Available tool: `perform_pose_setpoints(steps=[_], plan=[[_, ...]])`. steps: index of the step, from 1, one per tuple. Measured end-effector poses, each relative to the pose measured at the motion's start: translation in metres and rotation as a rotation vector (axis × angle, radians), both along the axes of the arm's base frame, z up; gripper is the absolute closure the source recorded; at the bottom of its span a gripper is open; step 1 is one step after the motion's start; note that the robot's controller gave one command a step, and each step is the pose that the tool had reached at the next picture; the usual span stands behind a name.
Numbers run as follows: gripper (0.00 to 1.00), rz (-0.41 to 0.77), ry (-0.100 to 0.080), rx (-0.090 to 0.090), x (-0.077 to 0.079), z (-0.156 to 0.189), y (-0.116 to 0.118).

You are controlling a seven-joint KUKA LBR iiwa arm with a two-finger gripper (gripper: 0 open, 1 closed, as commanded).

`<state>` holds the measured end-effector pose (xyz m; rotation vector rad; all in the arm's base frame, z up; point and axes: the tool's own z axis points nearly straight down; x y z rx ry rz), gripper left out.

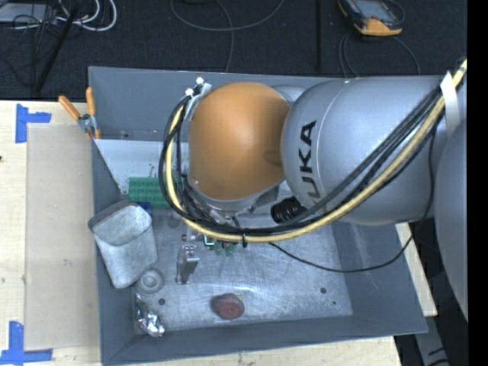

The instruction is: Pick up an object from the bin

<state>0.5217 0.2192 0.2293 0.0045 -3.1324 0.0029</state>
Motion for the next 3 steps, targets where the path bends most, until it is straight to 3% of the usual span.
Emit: perform_pose_setpoints(steps=[1,2,3], plan=[[0.00,-0.032,0.001,-0.002,-0.019,-0.081,0.029],[0.00,-0.099,-0.002,-0.005,-0.039,-0.092,-0.043],[0.00,0.136,-0.003,-0.001,-0.046,-0.120,-0.115]])
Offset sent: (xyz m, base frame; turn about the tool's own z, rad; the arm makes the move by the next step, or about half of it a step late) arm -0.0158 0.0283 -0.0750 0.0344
